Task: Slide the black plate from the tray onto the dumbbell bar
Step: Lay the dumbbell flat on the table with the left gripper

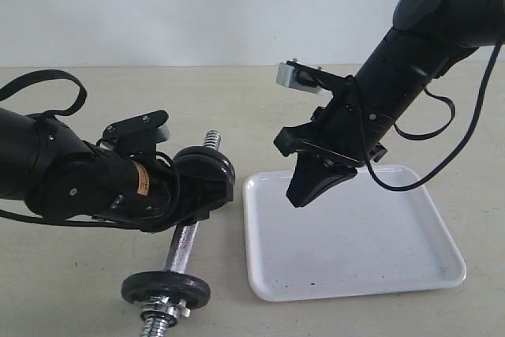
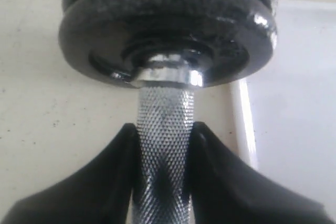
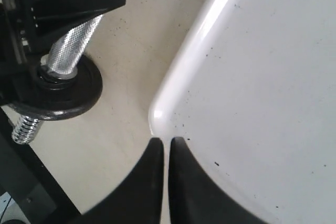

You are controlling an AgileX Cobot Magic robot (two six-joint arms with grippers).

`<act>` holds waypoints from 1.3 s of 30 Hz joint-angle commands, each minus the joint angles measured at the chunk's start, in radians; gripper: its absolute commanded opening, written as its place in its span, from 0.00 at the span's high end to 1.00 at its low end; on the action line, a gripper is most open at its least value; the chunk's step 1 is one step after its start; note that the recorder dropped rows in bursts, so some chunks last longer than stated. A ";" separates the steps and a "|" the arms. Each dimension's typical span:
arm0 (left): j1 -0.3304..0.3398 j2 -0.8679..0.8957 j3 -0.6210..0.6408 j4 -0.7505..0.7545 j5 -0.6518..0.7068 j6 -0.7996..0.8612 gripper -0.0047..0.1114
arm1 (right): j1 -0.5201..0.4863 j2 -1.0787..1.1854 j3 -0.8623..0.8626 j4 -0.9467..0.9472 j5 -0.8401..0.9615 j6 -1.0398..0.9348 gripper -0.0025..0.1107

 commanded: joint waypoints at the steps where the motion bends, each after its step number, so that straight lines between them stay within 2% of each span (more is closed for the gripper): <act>1: -0.002 -0.035 -0.030 0.019 -0.436 0.099 0.82 | -0.002 -0.012 0.001 -0.004 -0.018 -0.013 0.98; 4: -0.002 -0.035 -0.030 -0.017 -0.455 0.099 0.56 | -0.002 -0.012 0.001 -0.004 -0.013 -0.015 0.98; 6: -0.002 -0.035 -0.030 -0.046 -0.451 0.093 0.48 | -0.002 -0.012 0.001 -0.004 -0.013 -0.015 0.98; 10: -0.002 -0.035 -0.030 -0.045 -0.448 0.019 0.48 | -0.002 -0.012 0.001 -0.004 -0.009 -0.015 0.98; 20: -0.002 -0.035 -0.030 -0.045 -0.438 0.016 0.48 | -0.002 -0.012 0.001 -0.004 -0.003 -0.015 0.98; 25: 0.009 -0.021 -0.030 -0.045 -0.401 0.099 0.53 | -0.002 -0.012 0.001 -0.004 -0.012 -0.020 0.98; 39: 0.009 -0.001 -0.078 -0.045 -0.393 0.329 0.53 | -0.002 -0.001 0.001 0.094 -0.234 -0.115 0.98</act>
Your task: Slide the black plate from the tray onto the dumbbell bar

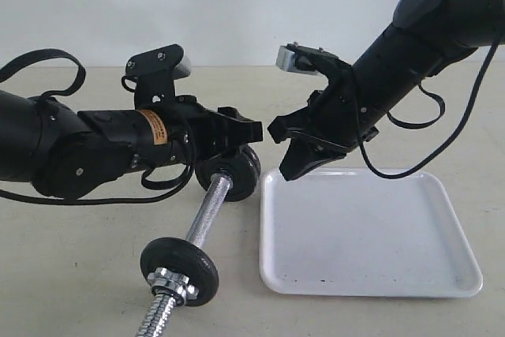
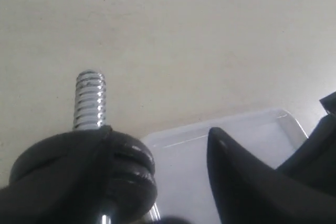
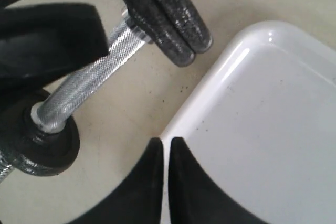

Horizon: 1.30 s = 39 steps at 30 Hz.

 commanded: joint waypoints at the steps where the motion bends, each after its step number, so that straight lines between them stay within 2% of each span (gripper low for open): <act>1: 0.004 -0.002 -0.032 -0.011 0.017 0.088 0.53 | -0.002 0.008 0.001 0.087 -0.050 -0.074 0.98; 6: 0.014 -0.002 -0.044 -0.011 0.076 0.166 0.53 | -0.002 0.074 0.001 0.248 -0.068 -0.195 0.98; 13: 0.044 -0.002 -0.044 -0.011 0.145 0.210 0.53 | 0.045 0.130 -0.003 0.302 -0.149 -0.283 0.98; 17: 0.044 -0.002 -0.044 -0.005 0.179 0.244 0.53 | 0.059 0.134 -0.007 0.400 -0.172 -0.355 0.98; 25: 0.044 -0.004 -0.044 -0.003 0.284 0.296 0.53 | 0.061 0.138 -0.062 0.392 -0.108 -0.357 0.98; 28: 0.044 -0.035 -0.044 -0.003 0.293 0.296 0.58 | 0.061 0.115 -0.062 0.341 -0.092 -0.357 0.98; 32: 0.044 -0.116 -0.044 -0.003 0.293 0.339 0.65 | 0.056 0.060 -0.062 0.306 -0.094 -0.351 0.98; 39: 0.044 -0.331 -0.044 -0.003 0.293 0.344 0.65 | 0.056 -0.093 -0.062 0.239 -0.096 -0.336 0.98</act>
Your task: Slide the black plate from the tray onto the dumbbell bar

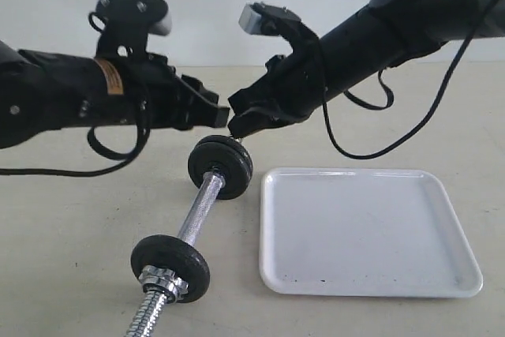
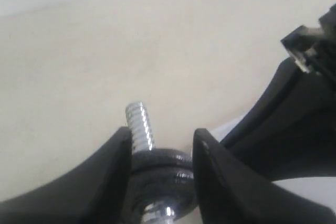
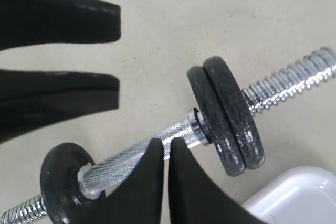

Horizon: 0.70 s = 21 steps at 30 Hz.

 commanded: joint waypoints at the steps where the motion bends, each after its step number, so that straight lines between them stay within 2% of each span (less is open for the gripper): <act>1: -0.003 -0.160 -0.005 -0.007 -0.001 0.010 0.65 | -0.002 -0.126 -0.006 -0.051 0.014 0.021 0.98; 9: -0.003 -0.450 -0.005 -0.007 0.035 0.010 0.65 | -0.002 -0.392 -0.006 -0.100 0.019 0.079 0.98; 21: -0.003 -0.821 -0.005 0.004 0.265 0.012 0.65 | -0.002 -0.759 -0.006 -0.119 0.100 0.139 0.98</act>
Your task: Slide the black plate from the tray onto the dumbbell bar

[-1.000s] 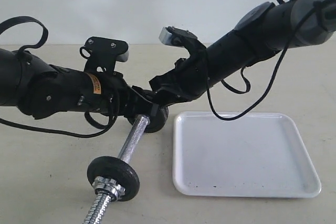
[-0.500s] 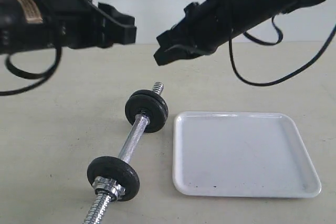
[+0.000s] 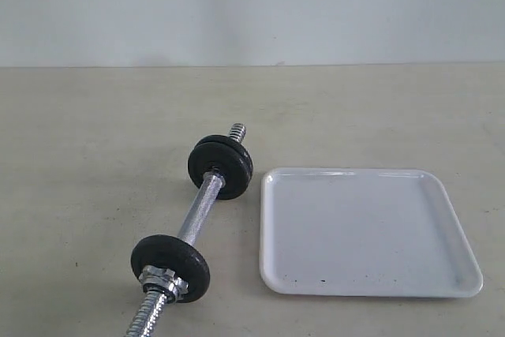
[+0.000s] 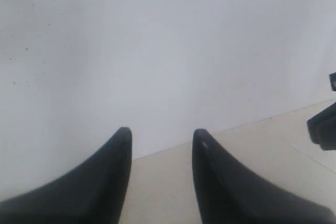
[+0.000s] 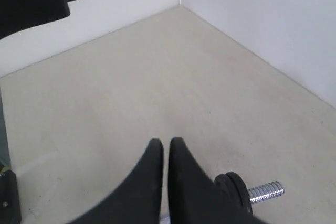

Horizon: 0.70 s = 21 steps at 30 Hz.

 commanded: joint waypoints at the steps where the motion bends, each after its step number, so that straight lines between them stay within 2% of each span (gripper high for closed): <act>1: -0.003 -0.128 -0.005 0.023 0.091 0.006 0.65 | -0.002 -0.134 -0.005 -0.024 0.036 0.025 0.98; 5: -0.003 -0.231 -0.005 0.049 0.158 0.006 0.65 | -0.002 -0.247 -0.005 -0.084 0.059 0.073 0.98; 14: -0.003 -0.394 -0.005 0.041 0.429 0.056 0.68 | -0.002 -0.467 -0.005 -0.126 0.203 0.108 0.98; 21: -0.003 -0.506 -0.005 0.017 0.582 0.054 0.68 | -0.002 -0.617 -0.005 -0.196 0.289 0.209 0.98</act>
